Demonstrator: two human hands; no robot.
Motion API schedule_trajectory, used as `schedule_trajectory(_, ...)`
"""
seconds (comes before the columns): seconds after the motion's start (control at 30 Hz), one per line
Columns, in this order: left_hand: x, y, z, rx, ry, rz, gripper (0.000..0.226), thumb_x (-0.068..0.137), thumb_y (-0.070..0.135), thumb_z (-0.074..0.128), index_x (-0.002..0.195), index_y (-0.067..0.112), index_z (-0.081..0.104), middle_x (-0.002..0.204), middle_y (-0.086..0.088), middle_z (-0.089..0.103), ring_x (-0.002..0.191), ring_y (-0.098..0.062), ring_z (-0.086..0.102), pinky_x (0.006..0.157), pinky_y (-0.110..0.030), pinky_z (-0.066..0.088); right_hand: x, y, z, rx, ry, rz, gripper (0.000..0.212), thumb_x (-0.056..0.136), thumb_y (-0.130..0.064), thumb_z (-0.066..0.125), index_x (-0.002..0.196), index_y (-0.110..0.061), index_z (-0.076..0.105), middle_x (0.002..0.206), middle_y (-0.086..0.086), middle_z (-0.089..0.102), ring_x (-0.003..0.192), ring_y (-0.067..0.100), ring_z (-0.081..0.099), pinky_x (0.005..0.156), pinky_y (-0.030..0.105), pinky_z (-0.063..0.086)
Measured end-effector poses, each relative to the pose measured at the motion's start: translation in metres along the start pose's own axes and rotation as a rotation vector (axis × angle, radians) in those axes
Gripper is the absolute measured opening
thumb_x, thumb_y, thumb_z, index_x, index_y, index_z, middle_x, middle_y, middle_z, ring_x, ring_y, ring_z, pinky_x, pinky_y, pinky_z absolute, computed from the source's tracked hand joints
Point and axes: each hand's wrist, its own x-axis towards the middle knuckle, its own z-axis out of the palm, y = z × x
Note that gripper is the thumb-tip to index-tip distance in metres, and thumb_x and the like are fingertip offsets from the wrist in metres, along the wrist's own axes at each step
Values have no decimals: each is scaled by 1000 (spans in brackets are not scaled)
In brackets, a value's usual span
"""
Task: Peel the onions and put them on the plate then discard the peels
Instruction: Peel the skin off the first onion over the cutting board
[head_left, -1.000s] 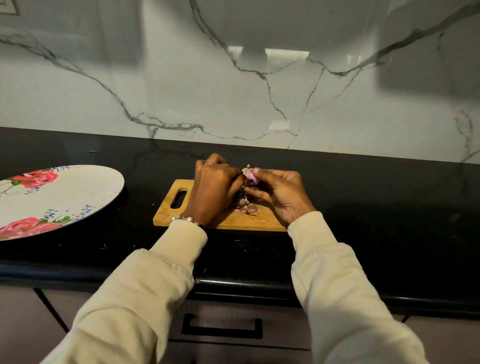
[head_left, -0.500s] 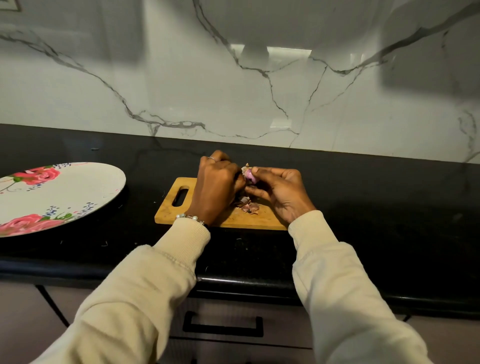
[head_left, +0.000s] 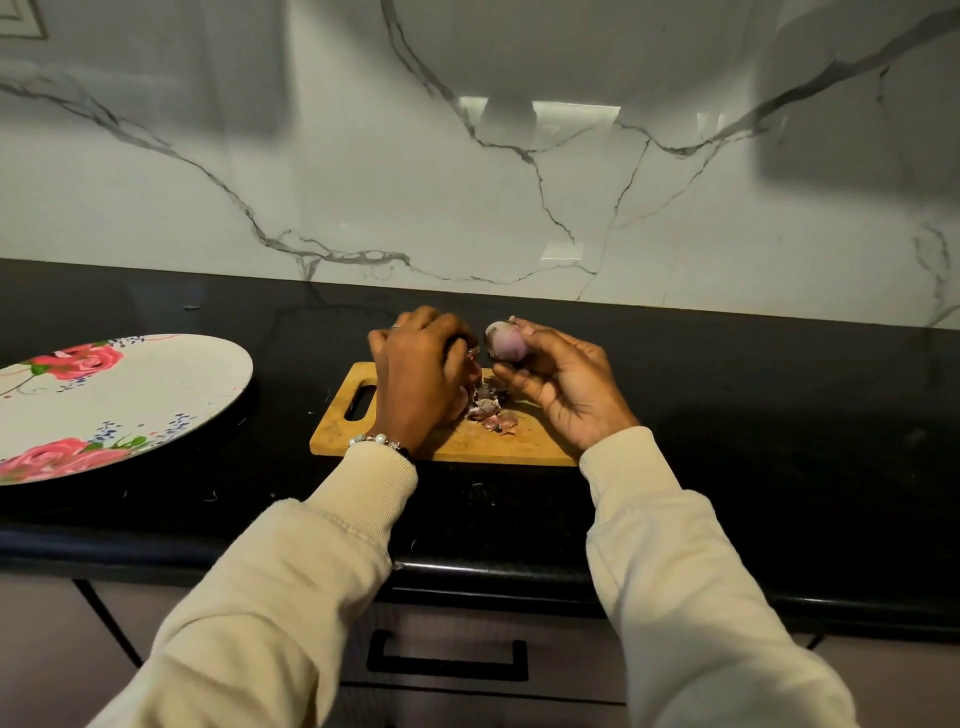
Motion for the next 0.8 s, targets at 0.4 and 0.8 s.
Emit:
schedule_trajectory(0.4, 0, 4, -4, -62, -14, 40, 19, 89, 5, 56, 102, 15, 67, 106, -3, 65, 102, -23, 58, 86, -36, 26, 4, -1, -3, 13, 8, 36, 34, 94, 9, 43, 122, 5, 62, 108, 25, 61, 99, 37, 63, 76, 41, 62)
schedule_trajectory(0.8, 0, 5, 3, -73, -80, 122, 14, 87, 23, 68, 100, 17, 71, 108, -5, 60, 105, -23, 49, 81, -34, 22, 2, -2, -3, -67, -40, 46, 36, 89, 14, 47, 115, -1, 66, 109, 24, 65, 92, 30, 69, 79, 41, 62)
